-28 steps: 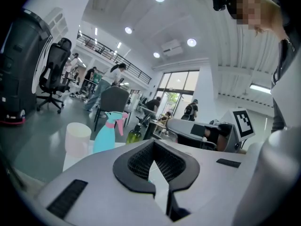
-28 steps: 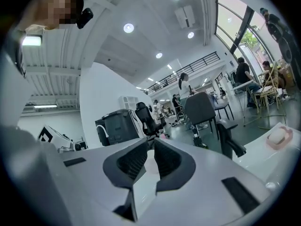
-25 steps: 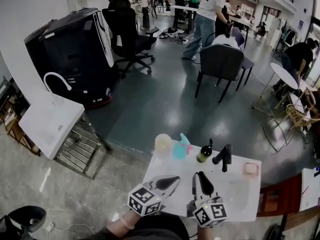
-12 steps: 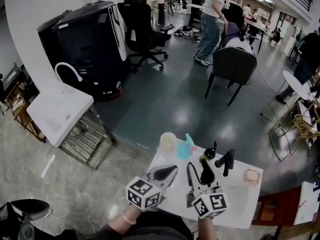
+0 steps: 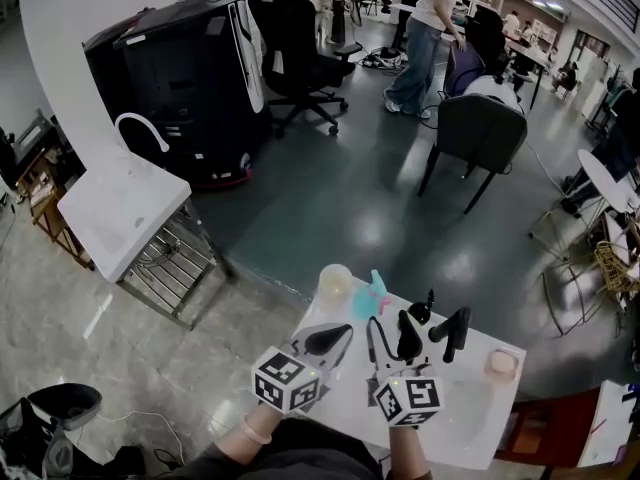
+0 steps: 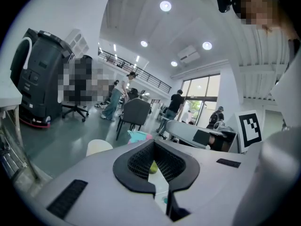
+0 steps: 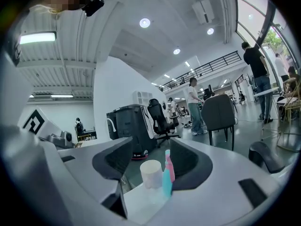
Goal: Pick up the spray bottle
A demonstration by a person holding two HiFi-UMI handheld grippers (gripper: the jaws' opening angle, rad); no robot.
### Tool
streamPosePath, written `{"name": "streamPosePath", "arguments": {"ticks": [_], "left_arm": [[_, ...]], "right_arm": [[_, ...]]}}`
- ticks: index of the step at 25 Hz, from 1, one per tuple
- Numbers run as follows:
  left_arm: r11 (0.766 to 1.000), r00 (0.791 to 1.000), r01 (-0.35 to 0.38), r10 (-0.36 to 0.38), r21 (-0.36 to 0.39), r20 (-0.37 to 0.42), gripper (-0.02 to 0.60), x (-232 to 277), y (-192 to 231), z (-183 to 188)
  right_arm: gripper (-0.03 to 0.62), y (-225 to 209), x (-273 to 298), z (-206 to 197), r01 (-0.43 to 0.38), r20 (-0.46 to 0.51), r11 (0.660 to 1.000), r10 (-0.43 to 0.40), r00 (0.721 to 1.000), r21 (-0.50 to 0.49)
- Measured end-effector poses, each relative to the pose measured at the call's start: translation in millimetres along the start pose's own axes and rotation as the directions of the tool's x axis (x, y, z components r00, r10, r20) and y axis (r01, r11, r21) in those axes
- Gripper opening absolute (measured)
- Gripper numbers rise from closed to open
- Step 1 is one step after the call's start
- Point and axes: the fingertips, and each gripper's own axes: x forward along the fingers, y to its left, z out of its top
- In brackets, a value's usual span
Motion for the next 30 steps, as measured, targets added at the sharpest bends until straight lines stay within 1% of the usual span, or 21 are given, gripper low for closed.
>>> {"name": "streamPosePath", "arguments": {"ticks": [2, 9, 14, 21, 30], "left_arm": [[1.0, 1.0, -0.015, 0.015, -0.002, -0.004, 0.005, 4, 4, -2], [0.997, 0.997, -0.071, 0.071, -0.007, -0.029, 0.005, 19, 23, -7], [0.994, 0.992, -0.106, 0.106, -0.007, -0.063, 0.005, 29, 38, -16], [0.993, 0.989, -0.119, 0.117, -0.018, -0.093, 0.005, 40, 48, -25], [0.991, 0.986, -0.135, 0.133, -0.019, -0.098, 0.005, 46, 59, -26]], "right_arm": [[0.209, -5, 7, -6, 0.001, -0.019, 1.0, -0.001, 1.0, -0.011], [0.209, -18, 31, -22, -0.003, -0.063, 1.0, 0.003, 0.998, -0.003], [0.209, -26, 47, -37, 0.01, -0.101, 1.0, -0.008, 0.995, 0.022], [0.209, -35, 63, -48, 0.023, -0.122, 1.0, -0.024, 0.992, -0.013], [0.209, -41, 82, -57, 0.037, -0.125, 0.999, -0.041, 0.991, -0.034]]}}
